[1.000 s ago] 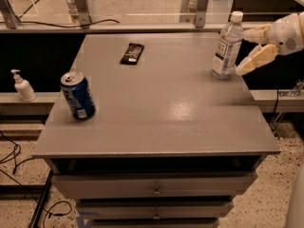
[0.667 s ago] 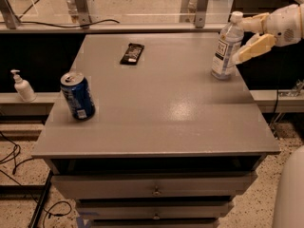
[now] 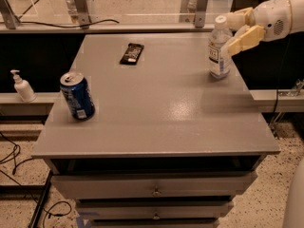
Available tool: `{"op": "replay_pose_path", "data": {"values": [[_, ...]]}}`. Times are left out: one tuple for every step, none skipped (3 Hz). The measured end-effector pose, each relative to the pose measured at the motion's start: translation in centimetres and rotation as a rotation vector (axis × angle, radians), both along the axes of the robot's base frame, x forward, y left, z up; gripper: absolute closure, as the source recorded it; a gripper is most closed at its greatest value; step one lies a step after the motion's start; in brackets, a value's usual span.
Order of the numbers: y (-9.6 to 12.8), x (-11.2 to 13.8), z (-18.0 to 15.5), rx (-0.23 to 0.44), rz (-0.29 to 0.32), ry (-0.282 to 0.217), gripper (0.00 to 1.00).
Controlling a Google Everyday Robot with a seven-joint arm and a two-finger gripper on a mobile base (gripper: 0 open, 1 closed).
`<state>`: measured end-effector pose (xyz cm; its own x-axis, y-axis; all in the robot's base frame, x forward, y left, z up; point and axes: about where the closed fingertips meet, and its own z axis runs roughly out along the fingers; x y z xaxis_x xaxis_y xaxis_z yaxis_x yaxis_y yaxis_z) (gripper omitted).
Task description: Knock blue plastic bottle over
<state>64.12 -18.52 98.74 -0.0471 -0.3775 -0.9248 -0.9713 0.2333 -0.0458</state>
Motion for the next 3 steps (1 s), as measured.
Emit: {"op": "replay_pose_path", "data": {"values": [[3.7,-4.2,-0.7,0.010,0.101,0.107,0.00],[5.9,-6.6,-2.5,-0.008,0.156,0.170,0.00],[5.7,-7.0,-3.2,-0.027,0.160,0.160,0.00]]}}
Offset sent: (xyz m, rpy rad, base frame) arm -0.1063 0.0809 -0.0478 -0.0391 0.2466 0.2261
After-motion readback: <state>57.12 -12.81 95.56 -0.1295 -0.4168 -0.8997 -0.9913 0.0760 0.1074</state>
